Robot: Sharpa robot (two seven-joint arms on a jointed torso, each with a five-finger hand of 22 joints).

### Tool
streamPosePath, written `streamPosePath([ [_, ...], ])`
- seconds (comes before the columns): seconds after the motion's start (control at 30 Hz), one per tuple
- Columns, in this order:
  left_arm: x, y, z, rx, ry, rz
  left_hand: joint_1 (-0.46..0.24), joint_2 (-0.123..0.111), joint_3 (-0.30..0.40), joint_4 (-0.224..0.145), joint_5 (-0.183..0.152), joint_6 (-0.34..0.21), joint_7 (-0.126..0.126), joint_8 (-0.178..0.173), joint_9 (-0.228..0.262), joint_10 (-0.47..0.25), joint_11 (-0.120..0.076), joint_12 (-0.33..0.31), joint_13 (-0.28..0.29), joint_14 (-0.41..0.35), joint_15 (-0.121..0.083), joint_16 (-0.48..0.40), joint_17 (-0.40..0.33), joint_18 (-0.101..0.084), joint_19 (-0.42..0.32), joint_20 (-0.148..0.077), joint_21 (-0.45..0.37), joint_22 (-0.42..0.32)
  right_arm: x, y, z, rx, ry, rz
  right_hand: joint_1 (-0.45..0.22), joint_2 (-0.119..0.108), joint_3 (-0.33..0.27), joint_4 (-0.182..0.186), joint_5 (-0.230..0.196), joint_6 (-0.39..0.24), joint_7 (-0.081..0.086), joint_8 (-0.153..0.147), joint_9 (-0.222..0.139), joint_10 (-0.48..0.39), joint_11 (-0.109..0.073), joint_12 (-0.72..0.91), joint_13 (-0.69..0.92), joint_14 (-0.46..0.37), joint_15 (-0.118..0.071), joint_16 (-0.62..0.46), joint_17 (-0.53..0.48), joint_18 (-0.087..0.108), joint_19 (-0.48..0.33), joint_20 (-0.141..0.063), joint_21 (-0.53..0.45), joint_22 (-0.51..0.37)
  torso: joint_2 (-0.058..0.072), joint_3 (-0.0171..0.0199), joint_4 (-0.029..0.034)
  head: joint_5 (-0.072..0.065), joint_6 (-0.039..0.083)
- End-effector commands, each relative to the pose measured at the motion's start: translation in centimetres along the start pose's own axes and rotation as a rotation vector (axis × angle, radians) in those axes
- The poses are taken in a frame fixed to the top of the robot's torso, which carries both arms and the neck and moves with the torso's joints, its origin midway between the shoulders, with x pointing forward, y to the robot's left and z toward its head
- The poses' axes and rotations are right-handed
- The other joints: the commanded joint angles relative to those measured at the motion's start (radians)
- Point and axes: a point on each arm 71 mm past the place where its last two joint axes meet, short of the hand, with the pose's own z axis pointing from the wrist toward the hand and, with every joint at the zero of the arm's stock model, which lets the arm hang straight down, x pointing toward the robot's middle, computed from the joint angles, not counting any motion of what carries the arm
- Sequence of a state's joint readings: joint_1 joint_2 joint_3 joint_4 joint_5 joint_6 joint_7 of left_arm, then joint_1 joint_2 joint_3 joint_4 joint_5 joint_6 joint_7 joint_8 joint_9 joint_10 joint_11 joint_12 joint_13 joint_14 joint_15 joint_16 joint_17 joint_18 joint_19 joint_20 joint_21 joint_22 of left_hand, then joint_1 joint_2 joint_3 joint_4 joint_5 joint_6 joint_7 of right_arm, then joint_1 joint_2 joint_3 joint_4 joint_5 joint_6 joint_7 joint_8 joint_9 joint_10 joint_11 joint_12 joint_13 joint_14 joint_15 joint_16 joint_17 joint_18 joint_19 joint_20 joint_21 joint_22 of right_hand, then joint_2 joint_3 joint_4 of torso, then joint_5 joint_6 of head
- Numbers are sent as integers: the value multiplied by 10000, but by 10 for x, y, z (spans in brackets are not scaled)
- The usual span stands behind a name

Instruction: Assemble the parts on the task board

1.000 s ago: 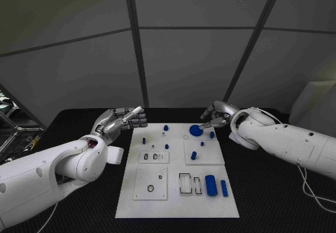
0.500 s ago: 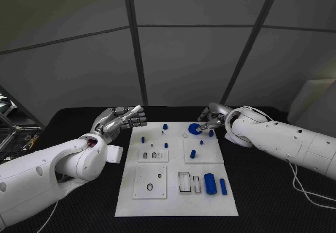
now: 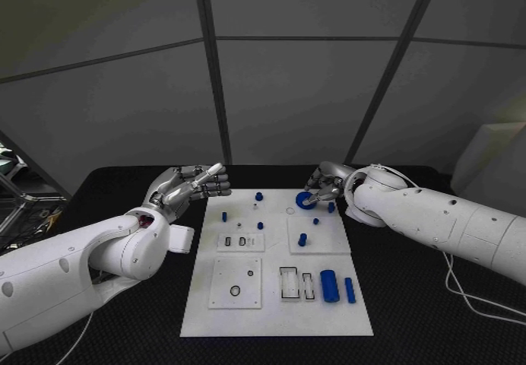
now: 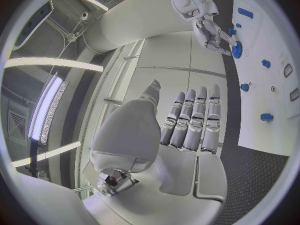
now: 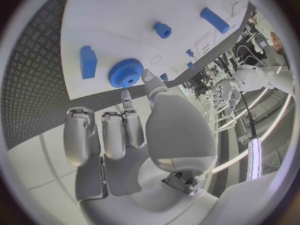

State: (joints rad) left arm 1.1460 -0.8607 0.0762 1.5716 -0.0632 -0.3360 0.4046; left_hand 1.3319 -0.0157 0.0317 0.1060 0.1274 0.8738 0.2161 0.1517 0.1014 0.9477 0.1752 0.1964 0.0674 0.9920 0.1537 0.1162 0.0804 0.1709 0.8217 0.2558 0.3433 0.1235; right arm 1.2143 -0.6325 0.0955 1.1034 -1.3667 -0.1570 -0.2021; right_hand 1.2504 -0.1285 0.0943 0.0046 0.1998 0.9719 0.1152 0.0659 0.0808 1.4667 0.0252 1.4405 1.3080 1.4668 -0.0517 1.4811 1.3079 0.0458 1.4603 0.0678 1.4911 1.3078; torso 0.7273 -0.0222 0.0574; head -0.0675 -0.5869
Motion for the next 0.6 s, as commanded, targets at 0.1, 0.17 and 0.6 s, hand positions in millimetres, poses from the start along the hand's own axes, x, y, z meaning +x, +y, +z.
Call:
streamPosePath([
  [0.1,2,-1,1,64,146,-14,-12,72,7,-48,-51,-3,69,-45,-10,18,71,-30,0,-20,4,-57,-6,83,-49,14,-33,-15,1,0,3,92,252,-246,108,112,53,18,118,10,-1,22,22,366,59,91,1217,636,91,72,490,-90,212,12,58,822,-3,4,-4,2,-19],
  [0.17,2,-1,1,63,147,-15,-5,79,7,-59,-49,3,67,-49,-10,24,69,-37,1,-16,3,-64,-5,85,-53,16,-36,-19,2,0,3,112,296,-269,128,146,70,4,144,25,-2,24,26,375,60,116,1246,636,91,76,494,-93,218,13,65,837,-7,1,-6,3,-24],
  [0.6,2,-1,1,64,154,-17,-2,81,6,-65,-49,5,66,-52,-10,25,69,-40,1,-16,4,-70,-5,85,-57,16,-38,-22,4,-3,4,222,596,-546,301,390,255,-302,829,324,-25,51,89,585,40,544,1734,659,79,158,672,-114,260,2,119,959,-8,6,-3,7,-104],
])
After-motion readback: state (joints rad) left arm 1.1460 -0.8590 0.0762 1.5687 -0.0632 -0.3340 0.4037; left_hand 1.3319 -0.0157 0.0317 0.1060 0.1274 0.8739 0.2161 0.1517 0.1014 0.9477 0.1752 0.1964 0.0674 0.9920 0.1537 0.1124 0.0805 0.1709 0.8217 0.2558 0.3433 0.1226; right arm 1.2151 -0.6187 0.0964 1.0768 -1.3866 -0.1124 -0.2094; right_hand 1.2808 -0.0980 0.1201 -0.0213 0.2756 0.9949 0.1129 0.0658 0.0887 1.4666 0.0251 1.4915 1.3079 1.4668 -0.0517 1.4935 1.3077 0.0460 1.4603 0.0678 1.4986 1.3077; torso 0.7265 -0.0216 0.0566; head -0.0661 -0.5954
